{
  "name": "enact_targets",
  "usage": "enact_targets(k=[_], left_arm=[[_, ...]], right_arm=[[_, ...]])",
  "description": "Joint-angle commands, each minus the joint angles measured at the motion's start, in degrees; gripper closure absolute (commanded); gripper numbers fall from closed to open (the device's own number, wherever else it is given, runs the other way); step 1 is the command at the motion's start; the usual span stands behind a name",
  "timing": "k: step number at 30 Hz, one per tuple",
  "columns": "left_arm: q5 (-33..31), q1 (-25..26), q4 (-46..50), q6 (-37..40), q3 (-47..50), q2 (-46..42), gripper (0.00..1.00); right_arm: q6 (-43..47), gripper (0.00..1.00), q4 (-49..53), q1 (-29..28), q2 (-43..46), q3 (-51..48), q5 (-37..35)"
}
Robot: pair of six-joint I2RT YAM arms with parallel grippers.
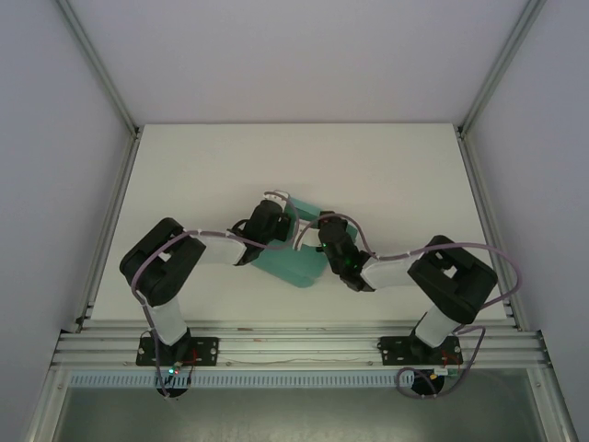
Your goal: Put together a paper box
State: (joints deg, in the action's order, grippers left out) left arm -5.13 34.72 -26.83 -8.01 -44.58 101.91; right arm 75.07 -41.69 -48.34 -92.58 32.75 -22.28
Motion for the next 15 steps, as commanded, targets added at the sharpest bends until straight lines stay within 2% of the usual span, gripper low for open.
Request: enact_targets(k=[1, 2, 3, 4, 5, 11, 15], left_arm=[[-0.8, -0.5, -1.8, -1.3, 1.1, -0.5, 1.0], [-0.8, -0.6, -2.1, -1.6, 1.9, -1.3, 1.0], [-1.2, -0.5, -2.2, -2.4, 2.7, -2.3, 1.0], [-1.5, -0.4, -2.1, -3.1, 3.4, -3.3, 1.0], [-1.6, -0.5, -1.9, -3.7, 4.1, -4.2, 1.0], [-4.5, -0.4, 1.3, -9.2, 7.2, -9.4, 1.0], [-3.7, -0.4, 3.2, -11.7, 9.2, -13.1, 1.0]], right_arm=[[-7.2, 0.51, 6.7, -0.4, 3.1, 0.3, 0.4], [-10.0, 0.35, 7.2, -0.5, 4.4, 0.4, 0.0], [-13.2, 0.29, 8.2, -0.5, 6.2, 0.3, -0.2], [-15.8, 0.12, 9.7, -0.4, 8.1, 0.1, 0.1], [-18.0, 0.0, 11.1, -0.4, 10.3, -0.3, 0.7], [-34.2, 0.0, 16.5, -0.4, 29.1, -5.3, 4.0], [-54.9, 0.0, 22.4, 1.5, 43.5, -6.8, 0.9]])
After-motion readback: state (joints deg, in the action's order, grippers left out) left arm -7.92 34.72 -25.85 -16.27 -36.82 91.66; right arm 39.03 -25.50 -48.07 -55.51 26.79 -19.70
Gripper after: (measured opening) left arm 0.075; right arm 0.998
